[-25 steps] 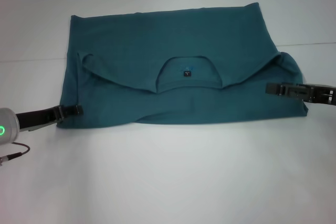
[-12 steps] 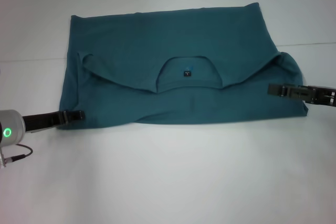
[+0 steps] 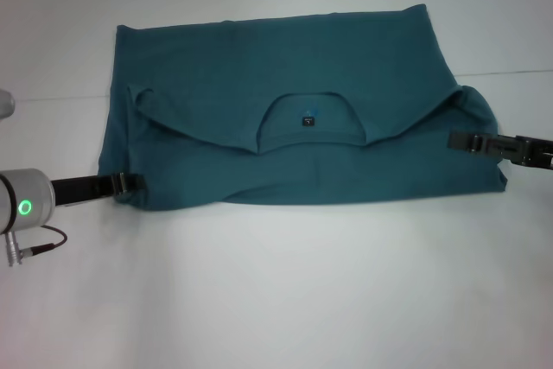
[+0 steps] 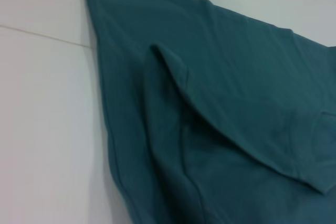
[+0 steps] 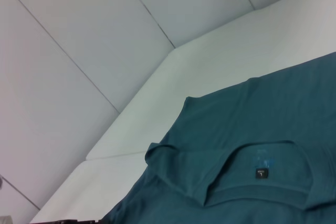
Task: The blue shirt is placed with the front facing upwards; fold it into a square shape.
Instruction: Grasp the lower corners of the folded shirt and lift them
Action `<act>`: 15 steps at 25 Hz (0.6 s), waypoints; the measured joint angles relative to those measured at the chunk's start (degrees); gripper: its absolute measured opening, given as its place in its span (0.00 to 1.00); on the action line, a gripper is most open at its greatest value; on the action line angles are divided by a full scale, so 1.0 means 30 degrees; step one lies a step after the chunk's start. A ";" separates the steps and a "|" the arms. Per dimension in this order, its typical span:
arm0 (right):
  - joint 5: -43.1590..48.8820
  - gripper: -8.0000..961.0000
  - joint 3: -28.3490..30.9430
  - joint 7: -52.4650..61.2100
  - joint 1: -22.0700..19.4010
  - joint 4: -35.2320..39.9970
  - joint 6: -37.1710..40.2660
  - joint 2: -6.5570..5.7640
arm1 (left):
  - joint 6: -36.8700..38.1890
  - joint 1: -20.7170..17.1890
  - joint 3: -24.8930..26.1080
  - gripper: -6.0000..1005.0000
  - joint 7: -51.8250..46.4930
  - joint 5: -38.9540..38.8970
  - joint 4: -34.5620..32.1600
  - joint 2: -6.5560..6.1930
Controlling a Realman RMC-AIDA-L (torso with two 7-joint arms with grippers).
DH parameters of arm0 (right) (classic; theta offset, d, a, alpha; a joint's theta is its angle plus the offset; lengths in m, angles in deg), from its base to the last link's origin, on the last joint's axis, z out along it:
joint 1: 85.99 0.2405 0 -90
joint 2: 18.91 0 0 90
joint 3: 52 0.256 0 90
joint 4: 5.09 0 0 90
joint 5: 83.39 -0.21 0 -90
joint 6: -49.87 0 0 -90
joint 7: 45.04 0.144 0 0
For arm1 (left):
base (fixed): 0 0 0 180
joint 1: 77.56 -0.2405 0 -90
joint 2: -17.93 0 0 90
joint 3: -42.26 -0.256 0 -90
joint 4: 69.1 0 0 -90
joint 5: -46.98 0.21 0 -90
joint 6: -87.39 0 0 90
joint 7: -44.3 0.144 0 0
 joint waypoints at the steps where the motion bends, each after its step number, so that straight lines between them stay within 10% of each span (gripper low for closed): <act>1: 0.0001 0.89 0.0072 -0.0001 -0.0001 0.0003 0.0049 0.0000 | 0.0071 -0.0005 0.0002 0.38 -0.0022 0.0001 -0.0055 0.0006; 9: 0.0006 0.89 0.0169 -0.0010 0.0000 0.0006 0.0173 -0.0041 | 0.0482 0.0059 0.0078 0.05 -0.0513 -0.0030 -0.0154 -0.0150; 15: 0.0105 0.89 0.0152 -0.0003 0.0001 0.0005 0.0326 -0.0156 | 0.2126 0.0109 0.1512 0.00 -0.0842 -0.0202 -0.0131 -0.0520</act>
